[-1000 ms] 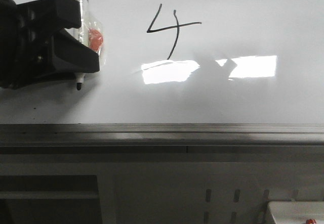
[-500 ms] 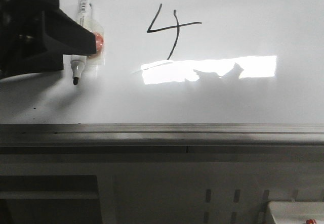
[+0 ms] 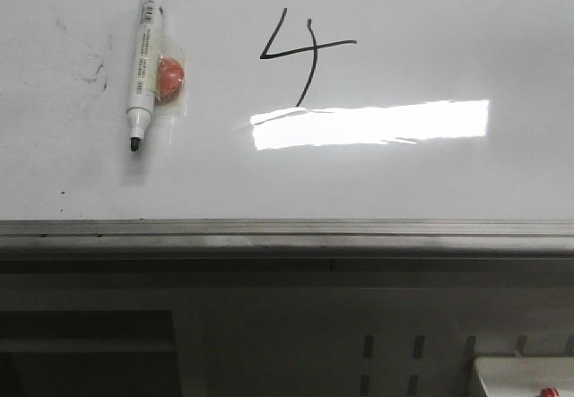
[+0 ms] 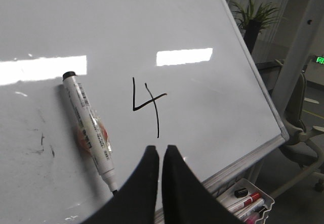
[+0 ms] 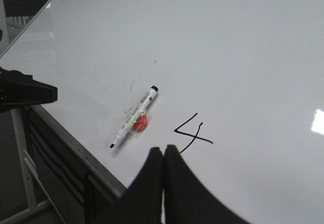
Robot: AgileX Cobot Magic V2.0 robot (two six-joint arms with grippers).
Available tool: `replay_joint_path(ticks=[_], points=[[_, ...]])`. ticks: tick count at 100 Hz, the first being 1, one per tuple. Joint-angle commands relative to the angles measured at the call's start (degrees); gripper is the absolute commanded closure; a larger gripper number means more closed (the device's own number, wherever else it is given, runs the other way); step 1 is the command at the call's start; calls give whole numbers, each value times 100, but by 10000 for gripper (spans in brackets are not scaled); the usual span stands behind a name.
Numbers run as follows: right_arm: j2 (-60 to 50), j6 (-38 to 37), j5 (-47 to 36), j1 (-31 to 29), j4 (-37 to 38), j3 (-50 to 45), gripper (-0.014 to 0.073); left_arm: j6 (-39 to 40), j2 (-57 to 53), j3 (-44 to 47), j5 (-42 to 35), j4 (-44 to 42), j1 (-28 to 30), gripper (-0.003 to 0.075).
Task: Write number 4 on whiteboard
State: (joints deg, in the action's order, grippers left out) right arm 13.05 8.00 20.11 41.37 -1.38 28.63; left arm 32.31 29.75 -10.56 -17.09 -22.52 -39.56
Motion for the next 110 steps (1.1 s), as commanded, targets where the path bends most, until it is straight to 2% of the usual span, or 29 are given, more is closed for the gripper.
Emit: replay_joint_path(ticks=[1, 25, 100, 105, 110], points=[[-495, 67, -509, -27, 88, -329, 658, 4, -377, 39, -420, -142, -18, 741], [-1305, 67, -139, -27, 88, -982, 658, 4, -832, 264, -433, -341, -18, 741], [-1327, 67, -117, -27, 88, -1058, 658, 4, -832, 264, -433, -341, -18, 741], [-1327, 67, -117, -27, 88, -1058, 658, 4, -832, 264, -372, -163, -18, 741], [-1327, 67, -117, -27, 88, -1058, 658, 0, -832, 264, -97, 445, -18, 741]])
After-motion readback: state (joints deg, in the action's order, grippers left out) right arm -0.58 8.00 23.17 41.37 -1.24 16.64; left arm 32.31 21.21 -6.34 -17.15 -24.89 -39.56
